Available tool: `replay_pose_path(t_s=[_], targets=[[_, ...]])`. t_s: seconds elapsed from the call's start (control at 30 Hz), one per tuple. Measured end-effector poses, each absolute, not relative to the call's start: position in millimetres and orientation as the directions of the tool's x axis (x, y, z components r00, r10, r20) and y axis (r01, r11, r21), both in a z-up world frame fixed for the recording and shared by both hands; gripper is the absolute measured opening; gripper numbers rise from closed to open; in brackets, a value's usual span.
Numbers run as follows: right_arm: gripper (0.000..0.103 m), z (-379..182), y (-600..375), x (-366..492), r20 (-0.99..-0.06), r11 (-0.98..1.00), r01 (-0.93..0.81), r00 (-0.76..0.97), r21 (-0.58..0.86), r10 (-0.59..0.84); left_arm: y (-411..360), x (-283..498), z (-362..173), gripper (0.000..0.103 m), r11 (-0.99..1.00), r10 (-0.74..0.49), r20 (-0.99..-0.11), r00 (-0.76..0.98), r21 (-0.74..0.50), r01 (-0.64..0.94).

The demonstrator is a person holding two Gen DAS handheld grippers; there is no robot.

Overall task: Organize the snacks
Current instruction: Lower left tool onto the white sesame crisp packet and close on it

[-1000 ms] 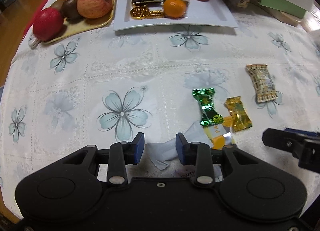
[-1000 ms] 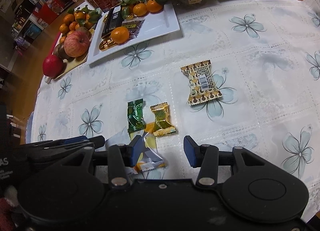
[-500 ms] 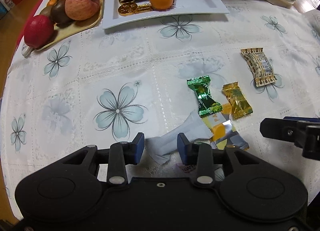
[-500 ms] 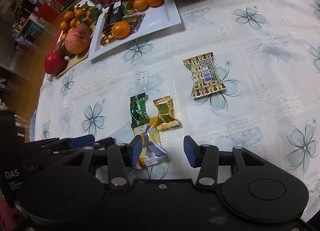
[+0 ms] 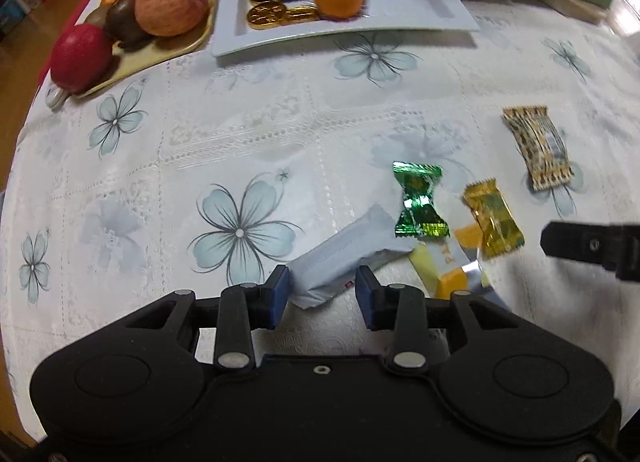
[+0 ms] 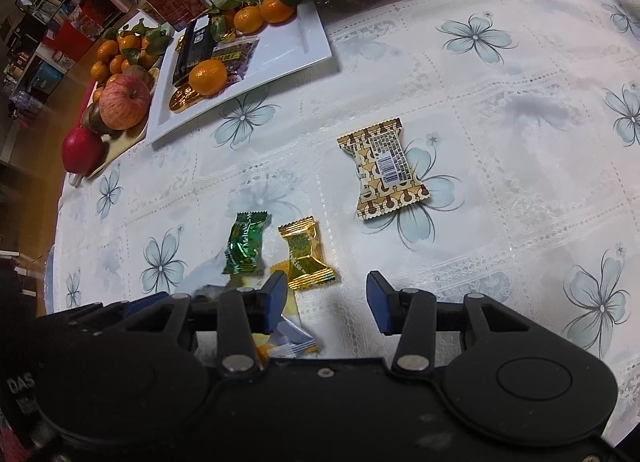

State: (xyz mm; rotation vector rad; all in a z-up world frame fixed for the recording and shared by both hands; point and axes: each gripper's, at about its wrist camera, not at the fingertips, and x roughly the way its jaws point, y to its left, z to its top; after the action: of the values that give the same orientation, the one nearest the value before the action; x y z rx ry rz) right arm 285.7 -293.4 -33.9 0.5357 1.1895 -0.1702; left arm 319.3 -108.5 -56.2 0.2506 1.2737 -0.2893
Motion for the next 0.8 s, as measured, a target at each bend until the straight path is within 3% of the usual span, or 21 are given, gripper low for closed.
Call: replay_pose_path(t_s=[0.13, 0.47, 0.8], targets=[[0.046, -40, -291, 294, -0.918, 0.865, 0.406, 0.373, 0.294, 0.137, -92, 337, -52, 0.046, 0.969, -0.129, -0.96, 0.25, -0.068, 0.237], [0.045, -56, -278, 313, -0.92, 0.864, 0.408, 0.365, 0.294, 0.141, -82, 367, -50, 0.047, 0.976, -0.18, -0.953, 0.242, -0.142, 0.166], [0.045, -72, -272, 320, -0.936, 0.876, 0.41, 0.332, 0.254, 0.116, -58, 397, -51, 0.047, 0.99, -0.142, -0.954, 0.265, -0.133, 0.052]])
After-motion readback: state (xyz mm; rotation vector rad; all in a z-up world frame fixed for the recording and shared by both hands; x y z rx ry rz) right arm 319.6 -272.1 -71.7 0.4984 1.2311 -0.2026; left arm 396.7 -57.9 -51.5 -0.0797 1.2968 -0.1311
